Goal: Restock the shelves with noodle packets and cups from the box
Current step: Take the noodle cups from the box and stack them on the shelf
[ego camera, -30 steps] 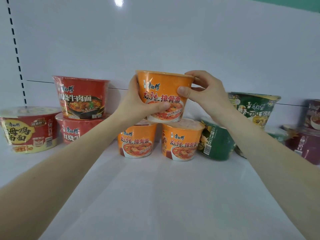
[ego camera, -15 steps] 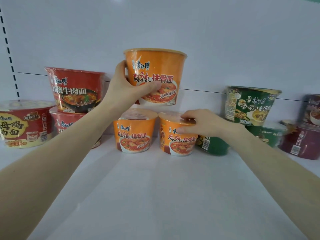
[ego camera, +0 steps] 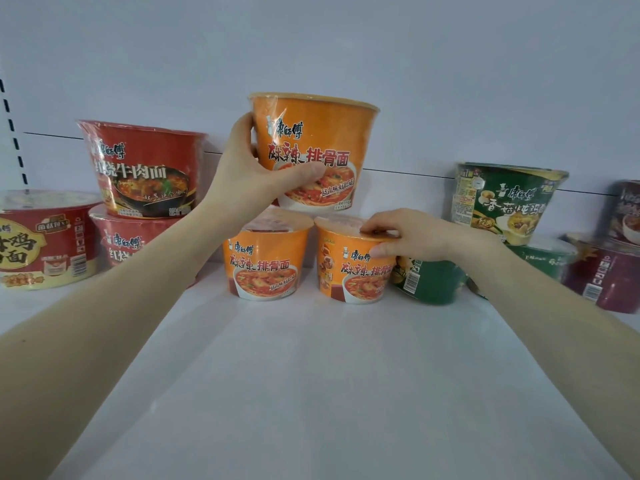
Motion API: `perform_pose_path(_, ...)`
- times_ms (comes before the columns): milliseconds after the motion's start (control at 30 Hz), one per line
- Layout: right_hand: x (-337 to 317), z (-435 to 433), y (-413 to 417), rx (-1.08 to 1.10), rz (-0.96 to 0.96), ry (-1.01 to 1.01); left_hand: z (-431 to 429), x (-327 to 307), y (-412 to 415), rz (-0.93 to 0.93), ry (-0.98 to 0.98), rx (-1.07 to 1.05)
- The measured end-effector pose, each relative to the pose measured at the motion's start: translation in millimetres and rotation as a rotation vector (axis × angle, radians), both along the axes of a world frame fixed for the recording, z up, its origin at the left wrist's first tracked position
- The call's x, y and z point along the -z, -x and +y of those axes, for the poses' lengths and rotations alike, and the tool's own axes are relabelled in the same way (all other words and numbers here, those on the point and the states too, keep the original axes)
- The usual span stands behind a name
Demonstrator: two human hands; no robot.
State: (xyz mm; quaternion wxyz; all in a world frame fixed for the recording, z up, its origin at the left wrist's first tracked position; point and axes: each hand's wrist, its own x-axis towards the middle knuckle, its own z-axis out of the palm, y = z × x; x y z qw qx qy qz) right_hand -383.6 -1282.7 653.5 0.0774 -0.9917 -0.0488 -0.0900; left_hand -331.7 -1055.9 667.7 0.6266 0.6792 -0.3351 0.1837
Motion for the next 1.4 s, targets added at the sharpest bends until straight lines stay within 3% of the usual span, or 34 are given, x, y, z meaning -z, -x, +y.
perform_pose_path(1400,7,13,9,0.073,-0.026,0.013,-8,-2,0,0.003,0.003,-0.004)
